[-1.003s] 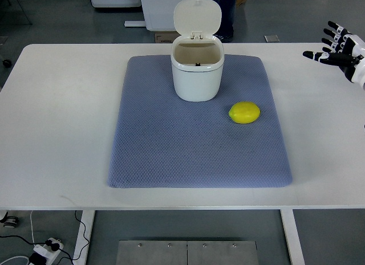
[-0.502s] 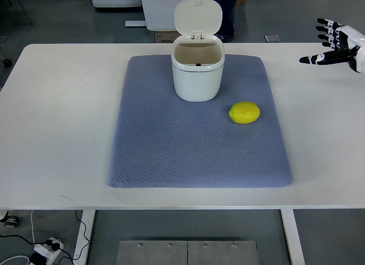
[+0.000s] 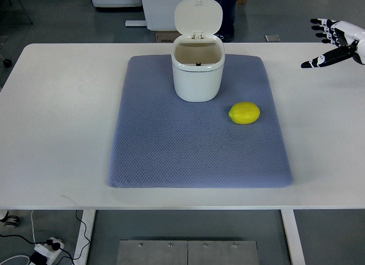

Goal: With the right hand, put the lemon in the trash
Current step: 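Raise the right hand and swing it over the mat toward the lemon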

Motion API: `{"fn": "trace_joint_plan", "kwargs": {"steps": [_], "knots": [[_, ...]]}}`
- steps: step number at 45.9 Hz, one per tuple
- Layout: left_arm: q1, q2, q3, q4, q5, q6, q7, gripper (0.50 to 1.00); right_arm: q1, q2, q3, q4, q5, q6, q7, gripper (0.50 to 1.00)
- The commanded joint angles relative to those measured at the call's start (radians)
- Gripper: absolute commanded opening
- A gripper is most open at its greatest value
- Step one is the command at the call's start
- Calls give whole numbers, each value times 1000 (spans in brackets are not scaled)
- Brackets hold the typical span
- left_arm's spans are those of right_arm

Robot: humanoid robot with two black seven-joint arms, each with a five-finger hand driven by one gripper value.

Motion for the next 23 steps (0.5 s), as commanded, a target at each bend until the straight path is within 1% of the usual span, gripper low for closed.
{"fn": "trace_joint_plan", "kwargs": {"steps": [1, 3, 14, 23], "knots": [[0, 0, 0, 0, -1, 0, 0, 1000, 54, -7, -73, 28, -2, -1, 0, 1000], [0, 0, 0, -1, 1, 0, 0, 1000, 86, -15, -116, 47, -4, 0, 2, 1000], [0, 0, 0, 0, -1, 0, 0, 1000, 244, -19, -324, 137, -9, 0, 54, 998], [0, 0, 0, 0, 1, 0, 0, 1000, 359, -8, -456, 211, -9, -1, 56, 995]]}}
